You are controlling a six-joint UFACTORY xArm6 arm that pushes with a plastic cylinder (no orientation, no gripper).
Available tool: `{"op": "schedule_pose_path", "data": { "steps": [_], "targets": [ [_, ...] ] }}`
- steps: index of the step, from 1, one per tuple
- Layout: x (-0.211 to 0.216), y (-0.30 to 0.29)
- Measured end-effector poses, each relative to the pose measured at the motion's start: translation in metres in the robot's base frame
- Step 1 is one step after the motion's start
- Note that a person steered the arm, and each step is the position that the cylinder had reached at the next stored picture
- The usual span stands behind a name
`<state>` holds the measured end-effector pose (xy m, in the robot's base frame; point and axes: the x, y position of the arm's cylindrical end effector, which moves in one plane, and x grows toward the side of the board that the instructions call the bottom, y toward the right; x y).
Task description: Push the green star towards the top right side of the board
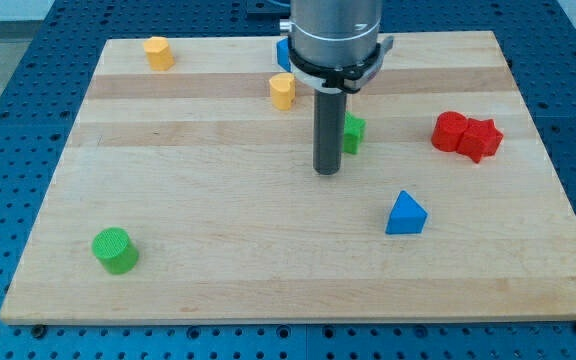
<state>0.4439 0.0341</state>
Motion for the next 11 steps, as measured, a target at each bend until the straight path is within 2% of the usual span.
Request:
{"op": "schedule_pose_path", "data": {
  "steps": [2,7,11],
  "targets": [
    [-0.051,0.022],
    [-0.133,0.037],
    [-0.181,0.139]
  ]
}}
